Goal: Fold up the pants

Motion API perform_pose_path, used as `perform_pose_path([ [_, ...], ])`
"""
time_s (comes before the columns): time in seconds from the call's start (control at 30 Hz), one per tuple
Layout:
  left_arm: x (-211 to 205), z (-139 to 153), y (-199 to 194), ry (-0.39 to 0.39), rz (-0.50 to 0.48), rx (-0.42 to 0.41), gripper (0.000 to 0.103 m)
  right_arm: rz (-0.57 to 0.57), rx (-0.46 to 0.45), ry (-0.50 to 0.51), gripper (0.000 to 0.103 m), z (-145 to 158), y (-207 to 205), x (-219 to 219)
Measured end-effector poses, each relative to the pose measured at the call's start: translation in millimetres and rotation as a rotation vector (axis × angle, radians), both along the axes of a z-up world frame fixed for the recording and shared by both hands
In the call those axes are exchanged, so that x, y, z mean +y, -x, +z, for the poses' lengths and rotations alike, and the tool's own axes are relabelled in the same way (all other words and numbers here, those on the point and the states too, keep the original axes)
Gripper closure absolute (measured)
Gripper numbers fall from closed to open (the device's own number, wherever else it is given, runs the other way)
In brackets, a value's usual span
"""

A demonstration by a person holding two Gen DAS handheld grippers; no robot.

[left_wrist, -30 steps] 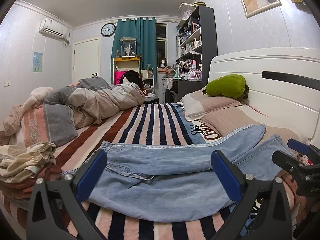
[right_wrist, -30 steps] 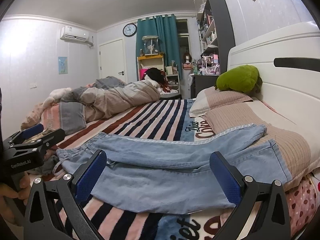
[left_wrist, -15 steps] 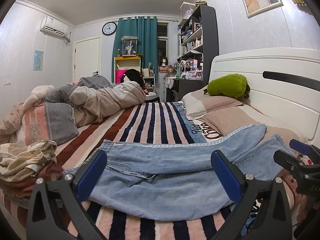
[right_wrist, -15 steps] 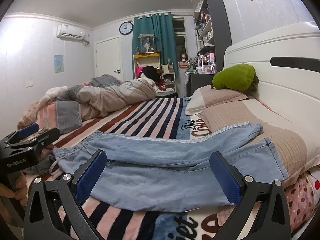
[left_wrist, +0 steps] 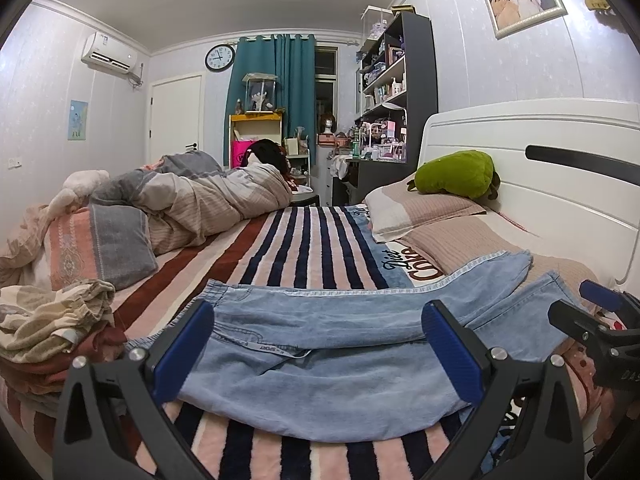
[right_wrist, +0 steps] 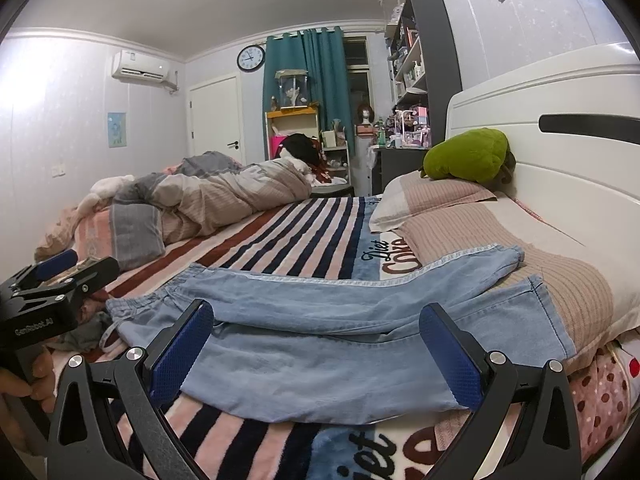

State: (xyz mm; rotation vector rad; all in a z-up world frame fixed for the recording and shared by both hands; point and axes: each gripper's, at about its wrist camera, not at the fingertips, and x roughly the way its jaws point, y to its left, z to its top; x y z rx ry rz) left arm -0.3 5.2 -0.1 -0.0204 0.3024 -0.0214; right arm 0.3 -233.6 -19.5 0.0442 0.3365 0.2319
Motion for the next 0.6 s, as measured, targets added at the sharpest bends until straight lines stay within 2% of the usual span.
perform_pose_path([
  [0.3, -0.8, -1.5, -1.2, 0.006, 0.001, 0.007, 0.001, 0.006, 0.006, -0.007, 0.000, 2.0, 0.8, 0.2],
  [0.6, 8.7, -7.2, -10.0, 0.050, -0.014, 0.031, 0.001, 0.043, 0.029, -0.069, 0.000, -0.6, -5.8, 1.7],
])
